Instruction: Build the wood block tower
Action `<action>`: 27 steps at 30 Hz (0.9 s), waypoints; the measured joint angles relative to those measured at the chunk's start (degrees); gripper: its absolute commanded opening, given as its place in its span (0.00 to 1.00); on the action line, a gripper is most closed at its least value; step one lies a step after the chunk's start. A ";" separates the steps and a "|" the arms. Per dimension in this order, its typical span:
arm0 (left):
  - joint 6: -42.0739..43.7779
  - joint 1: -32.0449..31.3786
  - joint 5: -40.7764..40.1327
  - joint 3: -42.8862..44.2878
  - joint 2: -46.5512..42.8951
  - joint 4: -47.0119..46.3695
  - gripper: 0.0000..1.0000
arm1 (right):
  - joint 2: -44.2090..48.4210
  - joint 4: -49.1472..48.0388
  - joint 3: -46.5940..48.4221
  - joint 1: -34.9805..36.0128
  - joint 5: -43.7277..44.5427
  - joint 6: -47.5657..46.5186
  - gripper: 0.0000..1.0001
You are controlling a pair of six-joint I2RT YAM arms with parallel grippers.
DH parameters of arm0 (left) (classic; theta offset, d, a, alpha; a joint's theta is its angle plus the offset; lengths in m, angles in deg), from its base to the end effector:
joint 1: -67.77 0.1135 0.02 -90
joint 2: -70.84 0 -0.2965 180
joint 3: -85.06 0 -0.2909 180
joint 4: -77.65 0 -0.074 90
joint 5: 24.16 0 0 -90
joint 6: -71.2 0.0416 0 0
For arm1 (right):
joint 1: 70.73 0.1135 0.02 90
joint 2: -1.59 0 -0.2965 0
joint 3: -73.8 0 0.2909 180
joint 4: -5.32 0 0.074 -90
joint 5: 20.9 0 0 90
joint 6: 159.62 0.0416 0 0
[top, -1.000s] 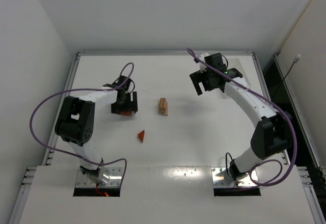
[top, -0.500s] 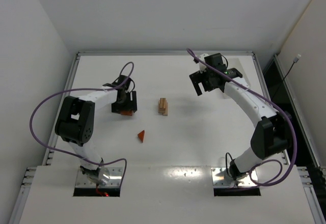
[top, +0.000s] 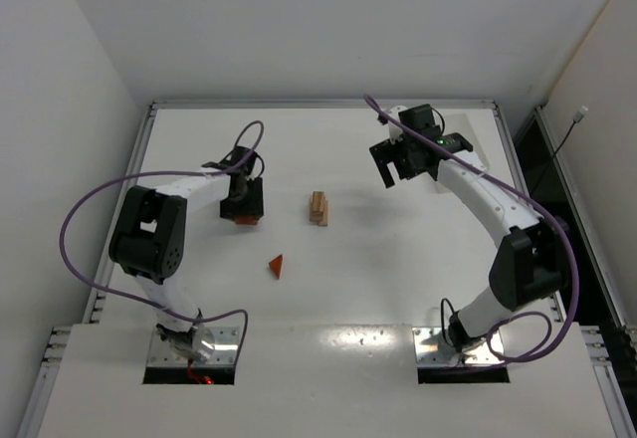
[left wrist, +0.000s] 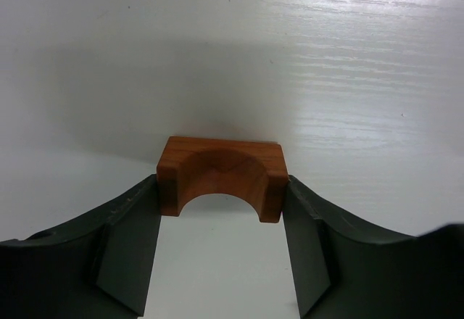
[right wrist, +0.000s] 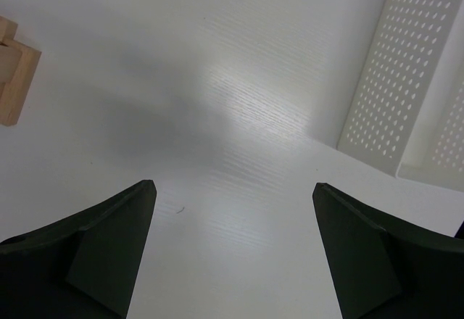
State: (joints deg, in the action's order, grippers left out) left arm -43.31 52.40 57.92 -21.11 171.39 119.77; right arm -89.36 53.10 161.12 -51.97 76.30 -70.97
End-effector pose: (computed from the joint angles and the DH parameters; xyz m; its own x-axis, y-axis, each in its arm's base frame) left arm 0.3638 -0.0941 0.1668 -0.9072 -0.1768 -0.3818 -0.1778 0.9835 -0.0328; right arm 0.3682 0.1196 0.3014 -0.7341 -0.2740 -0.6213 -0.2624 0.9584 -0.1126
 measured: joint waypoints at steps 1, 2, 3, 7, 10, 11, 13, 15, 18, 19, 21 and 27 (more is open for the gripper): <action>0.39 0.00 -0.02 0.07 0.00 0.00 0.36 | 0.00 0.04 0.00 0.00 -0.02 0.00 0.88; 0.42 0.00 0.07 0.11 0.00 -0.07 0.28 | 0.00 0.13 0.00 0.00 -0.17 0.00 0.88; 0.48 0.00 0.09 0.11 0.00 -0.09 0.10 | 0.00 0.17 0.00 0.00 -0.22 0.00 0.88; 0.50 0.04 1.40 0.11 -0.04 -0.07 0.00 | 0.00 0.17 0.00 0.07 -0.39 -0.09 0.88; 0.55 1.05 6.45 0.11 -1.14 0.13 0.00 | 0.02 0.17 0.00 0.09 -1.55 -0.79 0.88; 0.52 2.03 9.84 0.07 -2.25 -0.07 0.00 | 0.11 0.13 -0.09 0.09 -2.40 -1.20 0.88; 0.11 5.09 19.65 -0.07 -4.83 -1.60 0.00 | 1.29 -1.07 -1.57 0.11 -5.11 -2.29 0.89; -1.29 8.26 30.51 -0.07 -6.64 -4.11 0.00 | 4.09 -3.58 -5.01 0.11 -8.39 -3.67 0.90; -5.46 12.04 47.36 -0.15 -6.69 -9.64 0.00 | 9.92 -6.56 -10.12 0.11 -15.10 -5.79 0.90; -7.91 12.81 53.37 -0.72 -6.32 -12.81 0.00 | 11.43 -7.74 -10.99 0.11 -17.38 -6.23 0.90; -15.17 13.64 63.91 -2.71 -5.18 -20.83 0.00 | 15.23 -13.18 -13.09 0.11 -23.96 -6.67 0.85; -11.96 14.78 83.80 0.70 3.37 -14.49 0.00 | 17.42 -26.01 -13.99 0.31 -37.24 -2.25 0.77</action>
State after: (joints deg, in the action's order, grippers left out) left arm -55.27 67.17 141.72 -20.41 174.75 105.28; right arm -71.94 27.09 147.13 -51.66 39.06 -73.22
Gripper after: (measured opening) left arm 0.577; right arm 0.776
